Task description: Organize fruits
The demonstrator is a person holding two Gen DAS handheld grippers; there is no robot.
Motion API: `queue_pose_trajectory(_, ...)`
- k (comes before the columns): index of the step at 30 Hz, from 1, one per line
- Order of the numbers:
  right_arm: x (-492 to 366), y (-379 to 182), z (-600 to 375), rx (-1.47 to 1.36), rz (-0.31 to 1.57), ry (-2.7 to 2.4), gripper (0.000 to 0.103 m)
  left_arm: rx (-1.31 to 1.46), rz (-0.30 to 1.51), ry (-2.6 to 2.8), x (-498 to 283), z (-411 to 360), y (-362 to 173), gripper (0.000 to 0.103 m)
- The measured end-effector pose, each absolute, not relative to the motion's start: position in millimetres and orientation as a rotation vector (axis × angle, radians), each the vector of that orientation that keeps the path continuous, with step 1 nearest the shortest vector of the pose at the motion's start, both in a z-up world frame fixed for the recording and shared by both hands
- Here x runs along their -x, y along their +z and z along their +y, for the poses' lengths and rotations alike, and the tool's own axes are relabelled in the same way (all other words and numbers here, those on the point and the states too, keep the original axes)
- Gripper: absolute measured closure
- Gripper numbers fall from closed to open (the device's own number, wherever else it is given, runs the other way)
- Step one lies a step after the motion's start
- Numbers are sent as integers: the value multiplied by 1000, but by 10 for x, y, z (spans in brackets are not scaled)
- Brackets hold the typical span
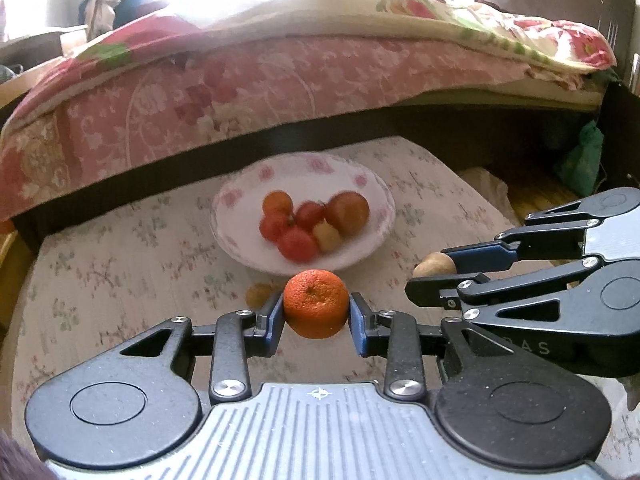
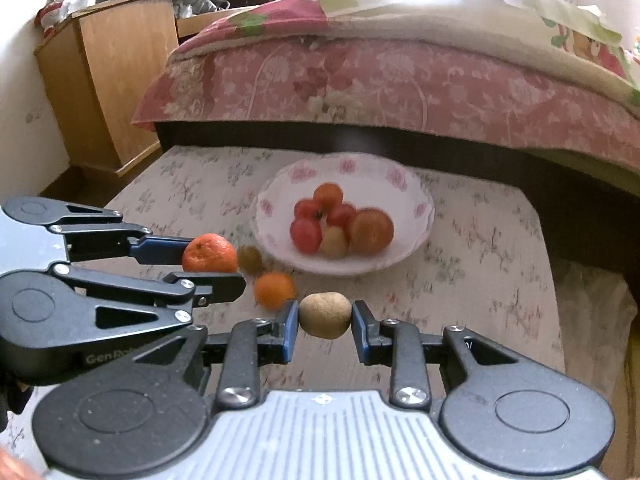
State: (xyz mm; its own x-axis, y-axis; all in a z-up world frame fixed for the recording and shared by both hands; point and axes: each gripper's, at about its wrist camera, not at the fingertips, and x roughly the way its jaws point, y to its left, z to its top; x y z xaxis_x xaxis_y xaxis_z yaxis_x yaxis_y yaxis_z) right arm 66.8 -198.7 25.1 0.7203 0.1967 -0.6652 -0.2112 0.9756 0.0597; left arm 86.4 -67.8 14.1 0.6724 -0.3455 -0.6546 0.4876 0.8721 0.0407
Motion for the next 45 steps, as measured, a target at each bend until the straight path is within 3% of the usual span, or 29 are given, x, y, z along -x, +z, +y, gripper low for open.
queue_pose_trajectory(28, -1848, 171, -2175, 48, 651, 187, 72, -221, 664, -428, -1800, -800, 10, 59)
queue_pose_trajectory(32, -1869, 212, -2253, 16, 648, 184, 62, -222, 665, -420, -1805, -780, 12, 56)
queue_pose_trajectory(45, -1390, 393, -2309, -8, 643, 177, 61, -223, 651, -388, -1497, -575, 244, 51)
